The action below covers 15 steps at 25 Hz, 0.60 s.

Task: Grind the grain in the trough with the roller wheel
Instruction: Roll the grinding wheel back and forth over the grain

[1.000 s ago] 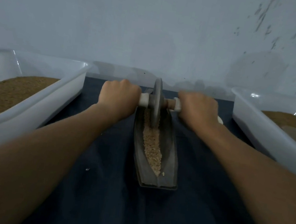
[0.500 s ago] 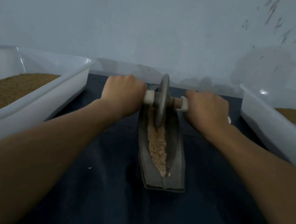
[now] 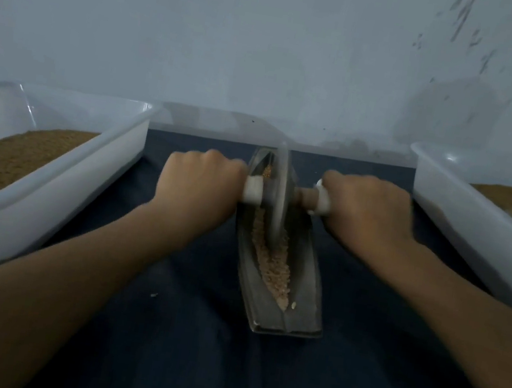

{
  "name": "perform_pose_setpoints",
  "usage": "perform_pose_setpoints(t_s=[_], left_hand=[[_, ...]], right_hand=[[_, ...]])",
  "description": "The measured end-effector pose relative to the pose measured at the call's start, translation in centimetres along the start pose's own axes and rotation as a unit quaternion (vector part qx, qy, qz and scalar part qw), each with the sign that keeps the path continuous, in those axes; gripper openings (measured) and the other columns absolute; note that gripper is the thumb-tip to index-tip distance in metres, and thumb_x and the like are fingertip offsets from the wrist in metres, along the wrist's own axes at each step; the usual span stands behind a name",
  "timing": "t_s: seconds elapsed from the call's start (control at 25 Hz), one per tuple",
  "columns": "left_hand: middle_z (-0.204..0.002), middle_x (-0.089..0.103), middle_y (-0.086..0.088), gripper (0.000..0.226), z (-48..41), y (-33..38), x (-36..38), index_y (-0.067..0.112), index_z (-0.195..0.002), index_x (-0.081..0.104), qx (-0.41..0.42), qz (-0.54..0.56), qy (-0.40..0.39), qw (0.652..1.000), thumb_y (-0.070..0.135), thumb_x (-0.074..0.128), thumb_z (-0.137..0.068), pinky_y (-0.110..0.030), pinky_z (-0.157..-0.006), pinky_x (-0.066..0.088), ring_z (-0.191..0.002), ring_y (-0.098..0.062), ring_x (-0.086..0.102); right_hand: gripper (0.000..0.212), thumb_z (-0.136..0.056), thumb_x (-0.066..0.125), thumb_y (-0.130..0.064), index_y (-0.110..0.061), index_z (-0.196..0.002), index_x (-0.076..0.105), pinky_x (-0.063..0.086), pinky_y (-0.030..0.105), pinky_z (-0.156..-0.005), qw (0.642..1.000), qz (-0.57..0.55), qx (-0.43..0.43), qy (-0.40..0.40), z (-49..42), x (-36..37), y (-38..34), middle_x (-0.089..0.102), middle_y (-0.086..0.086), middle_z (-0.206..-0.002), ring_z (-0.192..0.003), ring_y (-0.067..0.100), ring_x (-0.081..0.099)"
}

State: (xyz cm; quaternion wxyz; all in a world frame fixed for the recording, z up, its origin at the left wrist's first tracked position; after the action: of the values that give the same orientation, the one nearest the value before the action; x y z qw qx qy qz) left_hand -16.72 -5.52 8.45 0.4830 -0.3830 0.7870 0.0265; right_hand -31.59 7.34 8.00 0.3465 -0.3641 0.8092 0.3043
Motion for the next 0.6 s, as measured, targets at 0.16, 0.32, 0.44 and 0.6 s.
perform_pose_setpoints(t_s=[0.16, 0.32, 0.44, 0.6], left_hand=[[-0.080, 0.055, -0.004, 0.005, -2.6, -0.3, 1.0, 0.017, -0.094, 0.061, -0.029, 0.030, -0.078, 0.996, 0.017, 0.057, -0.091, -0.036, -0.061, 0.038, -0.075, -0.030, 0.059], [-0.053, 0.028, 0.005, 0.033, 4.3, -0.5, -2.2, 0.023, -0.069, 0.033, 0.052, 0.043, 0.062, 0.996, 0.022, 0.066, -0.067, -0.021, -0.047, 0.012, -0.040, -0.018, 0.022], [-0.051, 0.033, 0.004, 0.031, 4.0, -0.9, -1.6, 0.022, -0.066, 0.036, 0.053, 0.043, 0.046, 0.997, 0.021, 0.067, -0.063, -0.020, -0.048, 0.010, -0.041, -0.018, 0.023], [-0.081, 0.059, -0.007, 0.004, -2.7, -0.4, 1.3, 0.017, -0.091, 0.062, -0.014, 0.024, -0.029, 0.999, 0.018, 0.059, -0.088, -0.035, -0.058, 0.038, -0.072, -0.033, 0.061]], right_hand=[[0.010, -0.093, 0.062, -0.025, -0.021, -0.099, 0.056, 0.039, 0.034, -0.059, 0.996, -0.021, 0.006, -0.086, -3.3, 1.1, -0.2, 0.065, 0.005, -0.092, -0.082, 0.031, 0.062], [0.020, -0.081, 0.053, -0.038, -0.025, -0.074, 0.038, 0.004, 0.021, -0.050, 0.995, 0.001, -0.068, 0.074, 3.4, -2.9, 0.0, 0.020, -0.011, -0.059, -0.049, 0.017, 0.021], [0.016, -0.080, 0.049, -0.036, -0.025, -0.072, 0.041, 0.002, 0.019, -0.053, 0.993, -0.009, -0.063, 0.095, 3.7, -3.0, 0.6, 0.013, -0.012, -0.058, -0.047, 0.011, 0.012], [0.009, -0.093, 0.063, -0.024, -0.021, -0.100, 0.061, 0.037, 0.031, -0.057, 0.998, -0.010, 0.032, -0.056, -2.7, 1.2, -0.4, 0.066, 0.004, -0.088, -0.077, 0.030, 0.063]])
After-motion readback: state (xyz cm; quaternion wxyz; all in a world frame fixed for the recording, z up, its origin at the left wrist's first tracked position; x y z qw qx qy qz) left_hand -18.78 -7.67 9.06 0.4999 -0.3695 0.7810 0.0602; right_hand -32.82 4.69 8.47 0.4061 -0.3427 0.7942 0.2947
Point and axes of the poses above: each hand's wrist, its own z-axis away from the middle knuckle, its own x-axis out of the palm, y = z × x, the point moved 6 cm from there along -z, towards the middle knuckle
